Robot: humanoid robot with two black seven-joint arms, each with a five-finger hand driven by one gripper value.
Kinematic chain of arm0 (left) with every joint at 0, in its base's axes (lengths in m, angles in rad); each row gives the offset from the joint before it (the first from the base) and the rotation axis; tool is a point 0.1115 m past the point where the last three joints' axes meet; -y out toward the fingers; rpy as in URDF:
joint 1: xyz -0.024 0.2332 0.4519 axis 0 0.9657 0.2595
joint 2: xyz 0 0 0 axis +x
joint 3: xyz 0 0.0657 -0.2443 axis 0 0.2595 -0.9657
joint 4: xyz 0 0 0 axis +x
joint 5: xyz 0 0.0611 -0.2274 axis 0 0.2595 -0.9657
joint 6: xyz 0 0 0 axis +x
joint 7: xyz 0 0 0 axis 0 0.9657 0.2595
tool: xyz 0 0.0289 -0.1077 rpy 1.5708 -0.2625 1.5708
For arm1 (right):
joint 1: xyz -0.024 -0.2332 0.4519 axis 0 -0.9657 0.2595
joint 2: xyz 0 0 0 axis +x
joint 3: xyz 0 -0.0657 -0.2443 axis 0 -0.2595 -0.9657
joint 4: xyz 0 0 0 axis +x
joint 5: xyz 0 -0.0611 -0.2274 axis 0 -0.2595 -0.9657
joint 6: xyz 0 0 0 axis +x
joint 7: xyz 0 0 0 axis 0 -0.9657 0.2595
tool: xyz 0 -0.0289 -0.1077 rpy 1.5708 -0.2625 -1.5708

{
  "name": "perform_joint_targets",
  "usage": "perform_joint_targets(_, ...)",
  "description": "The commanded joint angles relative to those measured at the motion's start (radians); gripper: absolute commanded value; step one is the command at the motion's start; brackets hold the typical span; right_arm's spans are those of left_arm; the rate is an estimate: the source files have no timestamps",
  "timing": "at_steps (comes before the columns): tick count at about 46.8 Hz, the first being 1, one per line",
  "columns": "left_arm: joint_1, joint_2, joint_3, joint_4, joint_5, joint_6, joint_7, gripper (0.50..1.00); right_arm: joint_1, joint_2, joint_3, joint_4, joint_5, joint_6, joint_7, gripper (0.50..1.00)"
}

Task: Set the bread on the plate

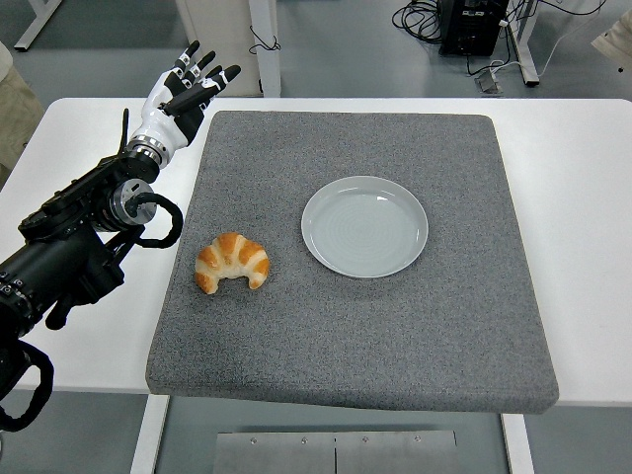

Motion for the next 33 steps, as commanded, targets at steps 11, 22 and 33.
perform_joint_targets(11, 0.023, 0.076, -0.003, -0.14, 0.0, 0.009, 0.052, 0.972, 0.0, 0.0, 0.0, 0.0, 0.0, 0.0, 0.0, 1.0)
perform_joint_targets(22, 0.048, 0.148, -0.002, -0.291, 0.0, 0.078, 0.064, 0.972, 0.0, 0.0, 0.001, 0.0, 0.0, 0.0, 0.0, 1.0)
perform_joint_targets(33, 0.061, 0.202, 0.011, -0.392, 0.004, 0.113, 0.064, 0.972, 0.0, 0.0, 0.0, 0.0, 0.0, 0.0, 0.0, 1.0)
